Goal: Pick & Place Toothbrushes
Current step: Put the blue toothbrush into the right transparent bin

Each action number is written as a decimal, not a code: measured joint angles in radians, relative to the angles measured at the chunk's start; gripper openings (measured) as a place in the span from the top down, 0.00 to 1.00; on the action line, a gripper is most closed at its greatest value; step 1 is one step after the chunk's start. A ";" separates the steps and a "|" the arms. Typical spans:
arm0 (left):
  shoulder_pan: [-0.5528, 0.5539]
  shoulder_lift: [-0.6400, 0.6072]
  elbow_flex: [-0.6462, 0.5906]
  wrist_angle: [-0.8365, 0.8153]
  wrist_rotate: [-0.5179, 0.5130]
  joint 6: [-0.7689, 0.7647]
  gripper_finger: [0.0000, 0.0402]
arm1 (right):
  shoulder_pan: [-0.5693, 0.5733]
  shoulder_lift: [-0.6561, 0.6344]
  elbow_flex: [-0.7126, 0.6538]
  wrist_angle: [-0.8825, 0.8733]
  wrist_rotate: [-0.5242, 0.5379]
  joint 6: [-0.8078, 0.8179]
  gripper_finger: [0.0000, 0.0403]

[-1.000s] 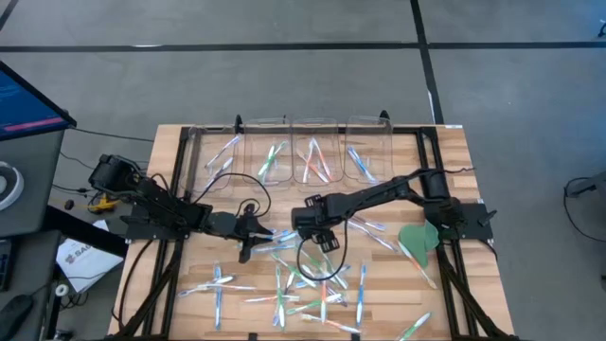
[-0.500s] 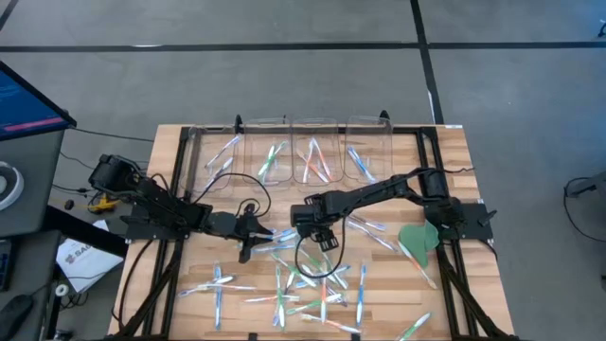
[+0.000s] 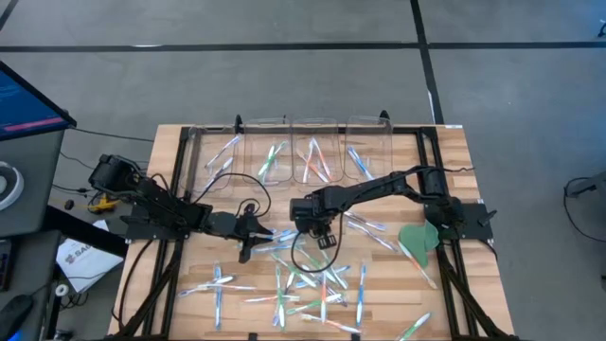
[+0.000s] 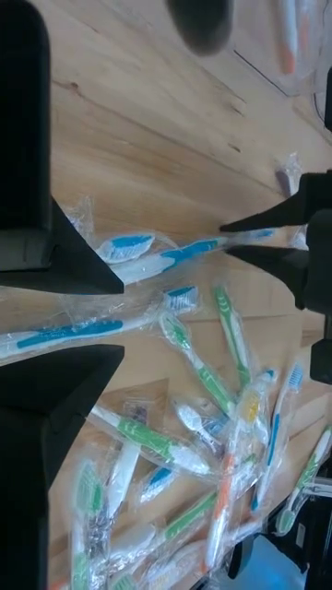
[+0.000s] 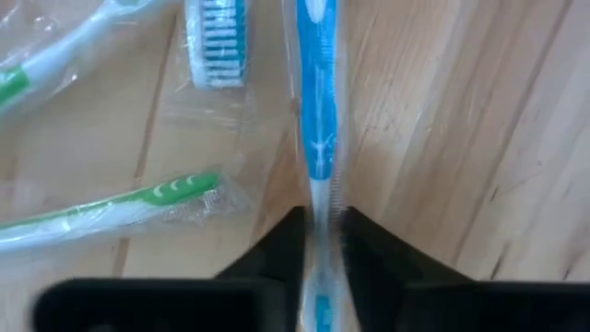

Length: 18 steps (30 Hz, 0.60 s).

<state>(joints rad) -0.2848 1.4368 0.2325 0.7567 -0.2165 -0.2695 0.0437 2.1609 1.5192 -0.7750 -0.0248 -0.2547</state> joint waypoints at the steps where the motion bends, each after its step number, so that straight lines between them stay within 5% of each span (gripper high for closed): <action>1: 0.000 0.000 0.000 0.000 0.001 0.000 0.77 | 0.000 0.000 0.000 -0.003 0.001 0.003 0.93; 9: 0.000 0.000 0.000 0.000 0.002 0.002 0.77 | 0.000 -0.004 0.012 -0.041 0.008 0.023 0.95; 18: 0.000 0.000 0.000 0.000 -0.007 0.003 0.77 | 0.028 -0.001 0.202 -0.377 0.089 0.068 0.97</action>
<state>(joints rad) -0.2852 1.4370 0.2328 0.7563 -0.2232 -0.2665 0.0717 2.1601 1.7214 -1.1524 0.0642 -0.1868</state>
